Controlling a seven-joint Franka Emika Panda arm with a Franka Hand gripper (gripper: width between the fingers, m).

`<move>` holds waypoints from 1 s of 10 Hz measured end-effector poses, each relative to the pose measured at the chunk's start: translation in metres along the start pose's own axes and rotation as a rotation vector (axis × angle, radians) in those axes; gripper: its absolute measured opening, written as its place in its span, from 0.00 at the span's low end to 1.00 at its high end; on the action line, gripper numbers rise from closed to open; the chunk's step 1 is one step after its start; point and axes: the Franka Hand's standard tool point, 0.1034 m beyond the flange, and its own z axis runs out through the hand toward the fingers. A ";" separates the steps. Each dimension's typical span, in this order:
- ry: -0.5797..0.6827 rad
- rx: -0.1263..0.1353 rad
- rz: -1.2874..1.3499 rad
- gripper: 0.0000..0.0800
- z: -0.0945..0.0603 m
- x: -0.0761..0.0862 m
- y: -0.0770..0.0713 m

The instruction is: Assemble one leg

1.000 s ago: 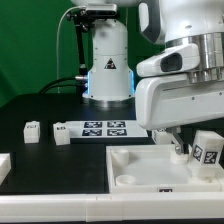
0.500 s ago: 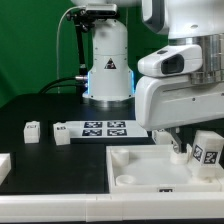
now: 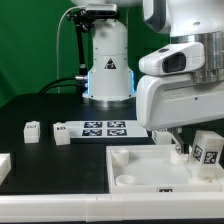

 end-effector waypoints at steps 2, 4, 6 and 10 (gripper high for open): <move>0.002 0.000 -0.019 0.76 0.001 0.000 0.004; 0.003 -0.001 -0.023 0.53 0.002 -0.001 0.004; 0.003 -0.001 -0.023 0.37 0.002 -0.001 0.004; 0.004 0.001 0.070 0.37 0.002 -0.001 0.003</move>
Offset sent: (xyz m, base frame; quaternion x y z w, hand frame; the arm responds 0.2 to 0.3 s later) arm -0.0025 -0.0011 -0.0039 0.0025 0.0024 -0.0263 0.9996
